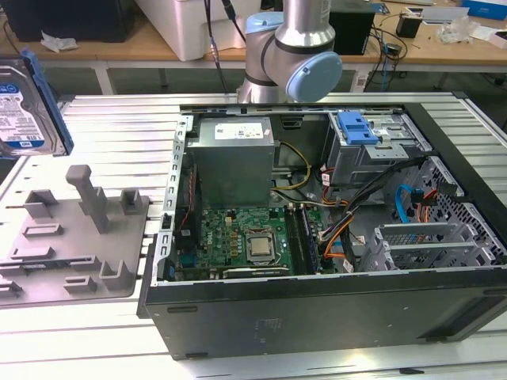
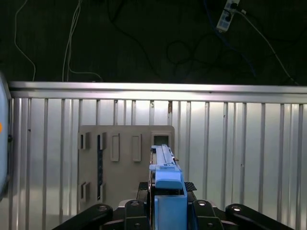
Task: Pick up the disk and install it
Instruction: 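Pick up the disk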
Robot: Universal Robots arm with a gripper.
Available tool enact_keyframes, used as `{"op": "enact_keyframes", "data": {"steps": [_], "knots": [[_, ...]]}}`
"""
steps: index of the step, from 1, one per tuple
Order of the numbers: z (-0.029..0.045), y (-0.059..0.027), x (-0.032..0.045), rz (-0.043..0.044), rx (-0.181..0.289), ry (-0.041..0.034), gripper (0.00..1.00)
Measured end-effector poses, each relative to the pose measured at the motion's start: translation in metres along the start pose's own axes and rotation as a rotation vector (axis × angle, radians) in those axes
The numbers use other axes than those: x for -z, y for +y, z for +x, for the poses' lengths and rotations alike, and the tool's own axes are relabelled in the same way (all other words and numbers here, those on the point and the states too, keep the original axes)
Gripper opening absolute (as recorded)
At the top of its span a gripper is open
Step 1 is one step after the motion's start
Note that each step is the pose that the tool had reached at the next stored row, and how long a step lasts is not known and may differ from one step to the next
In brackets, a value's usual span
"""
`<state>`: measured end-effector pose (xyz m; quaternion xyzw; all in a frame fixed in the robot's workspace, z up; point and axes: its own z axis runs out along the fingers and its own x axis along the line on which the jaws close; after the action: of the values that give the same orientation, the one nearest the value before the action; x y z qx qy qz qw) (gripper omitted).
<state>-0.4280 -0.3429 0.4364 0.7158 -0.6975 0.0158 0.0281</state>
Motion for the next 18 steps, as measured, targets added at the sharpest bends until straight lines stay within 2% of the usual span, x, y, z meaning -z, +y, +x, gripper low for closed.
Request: {"op": "enact_keyframes", "data": {"steps": [14,18], "knots": [[0.0018,-0.0003,0.0279,0.0,0.0,0.0,0.37],[0.0021,-0.0005,0.0335,0.0001,0.0,0.0,0.37]]}}
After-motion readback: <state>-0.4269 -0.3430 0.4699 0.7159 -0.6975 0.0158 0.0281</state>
